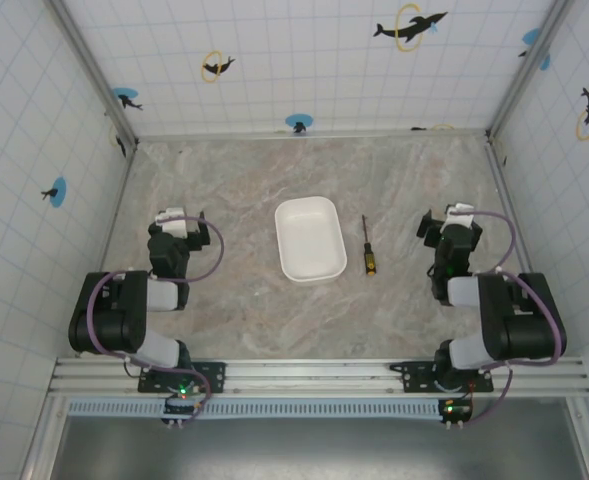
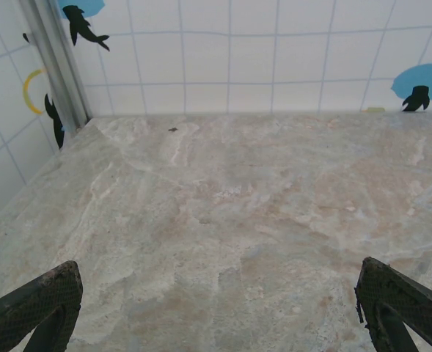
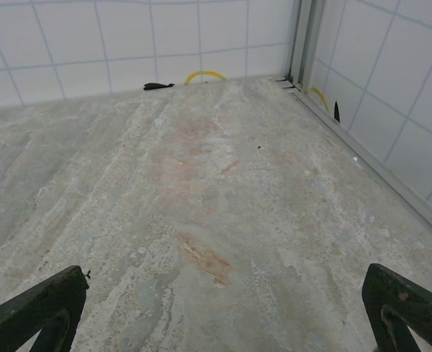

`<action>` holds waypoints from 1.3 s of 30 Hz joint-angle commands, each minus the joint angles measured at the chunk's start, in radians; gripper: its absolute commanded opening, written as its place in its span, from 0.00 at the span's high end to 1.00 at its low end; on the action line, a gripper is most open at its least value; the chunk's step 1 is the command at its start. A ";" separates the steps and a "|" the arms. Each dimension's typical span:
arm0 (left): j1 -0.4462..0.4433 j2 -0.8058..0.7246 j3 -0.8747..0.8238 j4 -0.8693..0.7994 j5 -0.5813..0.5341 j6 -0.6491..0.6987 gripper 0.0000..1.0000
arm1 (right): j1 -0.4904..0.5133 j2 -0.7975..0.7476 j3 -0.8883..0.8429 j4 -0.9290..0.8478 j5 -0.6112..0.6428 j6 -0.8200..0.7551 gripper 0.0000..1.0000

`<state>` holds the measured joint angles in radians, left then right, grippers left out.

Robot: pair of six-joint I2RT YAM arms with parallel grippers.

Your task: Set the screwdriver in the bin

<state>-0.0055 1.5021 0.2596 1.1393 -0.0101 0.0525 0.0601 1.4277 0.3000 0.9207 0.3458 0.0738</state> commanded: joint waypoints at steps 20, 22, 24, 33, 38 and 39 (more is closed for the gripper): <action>-0.023 -0.292 0.252 -0.673 0.332 -0.299 0.02 | 0.181 -0.357 0.337 -0.941 -0.137 0.172 0.01; -0.060 -0.312 0.240 -0.685 0.397 -0.339 0.02 | 0.215 -0.336 0.372 -1.041 -0.205 0.193 0.01; -0.102 -0.321 0.235 -0.711 0.419 -0.361 0.02 | 0.251 -0.300 0.396 -1.127 -0.264 0.215 0.00; -0.201 -0.347 0.182 -0.714 0.487 -0.485 0.02 | 0.362 -0.118 0.450 -1.251 -0.346 0.247 0.06; -0.238 -0.374 0.137 -0.707 0.462 -0.519 0.02 | 0.400 -0.025 0.482 -1.296 -0.353 0.250 0.11; -0.240 -0.385 0.126 -0.707 0.455 -0.524 0.02 | 0.410 -0.014 0.488 -1.304 -0.350 0.250 0.12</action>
<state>-0.2371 1.1488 0.4110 0.4290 0.4374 -0.4248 0.4477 1.3907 0.7345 -0.3290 0.0170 0.3141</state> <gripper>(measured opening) 0.976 0.886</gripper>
